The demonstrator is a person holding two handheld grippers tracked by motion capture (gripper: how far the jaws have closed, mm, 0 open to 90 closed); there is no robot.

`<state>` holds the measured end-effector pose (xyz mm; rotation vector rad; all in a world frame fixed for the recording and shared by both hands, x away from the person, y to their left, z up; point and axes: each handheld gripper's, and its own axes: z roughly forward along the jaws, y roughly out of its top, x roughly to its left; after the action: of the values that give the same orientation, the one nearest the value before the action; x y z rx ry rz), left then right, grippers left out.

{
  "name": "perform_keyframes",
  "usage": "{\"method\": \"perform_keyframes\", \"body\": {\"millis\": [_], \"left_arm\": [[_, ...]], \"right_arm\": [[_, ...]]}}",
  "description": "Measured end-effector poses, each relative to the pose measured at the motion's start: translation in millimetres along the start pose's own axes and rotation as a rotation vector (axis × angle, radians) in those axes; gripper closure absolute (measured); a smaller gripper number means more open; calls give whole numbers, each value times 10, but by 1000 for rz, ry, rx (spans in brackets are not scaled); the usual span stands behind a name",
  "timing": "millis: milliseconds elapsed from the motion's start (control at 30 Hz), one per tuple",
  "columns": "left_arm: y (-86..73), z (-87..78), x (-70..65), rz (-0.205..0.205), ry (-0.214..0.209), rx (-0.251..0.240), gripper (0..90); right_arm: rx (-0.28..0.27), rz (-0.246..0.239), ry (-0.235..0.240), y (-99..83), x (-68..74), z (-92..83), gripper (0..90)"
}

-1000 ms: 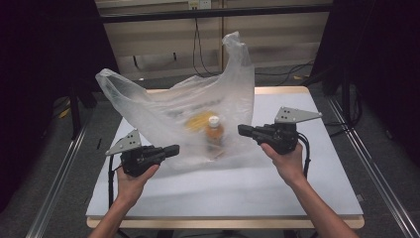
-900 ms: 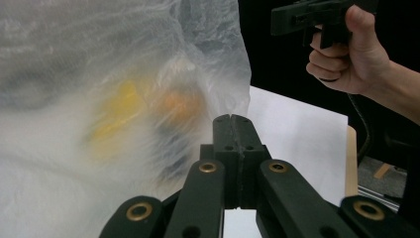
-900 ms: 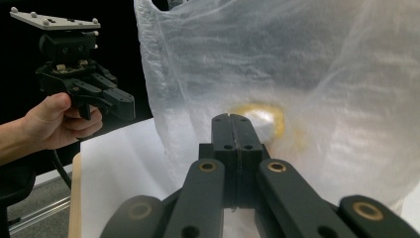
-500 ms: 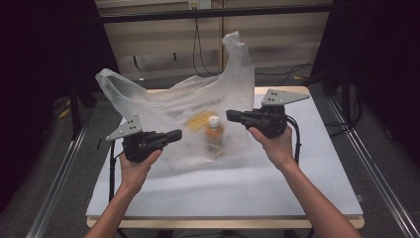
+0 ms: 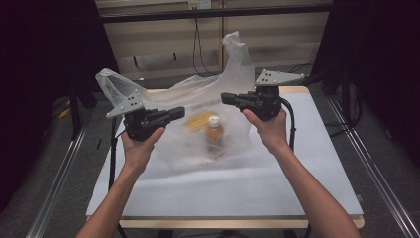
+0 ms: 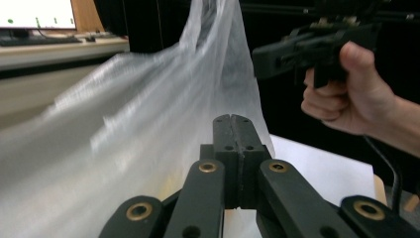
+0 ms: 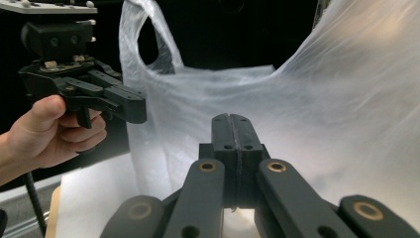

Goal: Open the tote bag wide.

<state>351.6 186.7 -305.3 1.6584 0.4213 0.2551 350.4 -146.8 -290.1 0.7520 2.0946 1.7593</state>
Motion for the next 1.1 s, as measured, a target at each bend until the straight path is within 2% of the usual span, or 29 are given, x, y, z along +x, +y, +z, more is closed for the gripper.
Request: {"method": "perform_keyframes", "body": {"millis": [33,200,233,367,533,600,633,700,800,967,1100], "left_arm": [[76,22,9,7,-1,0,900],[201,95,71,22,14,-1,900],[230,117,93,6,20,-12,900],[306,159,198,1,44,-16,900],[368,191,310,-30,65,-27,900],[362,205,342,-40,66,-23,900],[348,211,352,-25,73,-7,900],[301,235,358,-33,86,18,900],[220,287,374,-53,76,31,900],[113,385,369,-58,68,80,900],[61,433,362,-63,60,100,900]], "right_arm": [[8,-7,-6,30,-28,18,900],[15,-11,-2,72,-46,36,900],[12,-10,0,82,-48,42,900],[16,-16,-10,137,-58,54,900],[7,-17,-17,215,-87,77,900],[6,-22,-21,246,-98,99,900],[4,-23,-21,262,-101,111,900],[7,-26,-24,294,-101,137,900],[13,-30,-25,316,-106,184,900],[11,-19,-20,327,-117,261,900],[10,-25,-24,390,-110,319,900]]}}
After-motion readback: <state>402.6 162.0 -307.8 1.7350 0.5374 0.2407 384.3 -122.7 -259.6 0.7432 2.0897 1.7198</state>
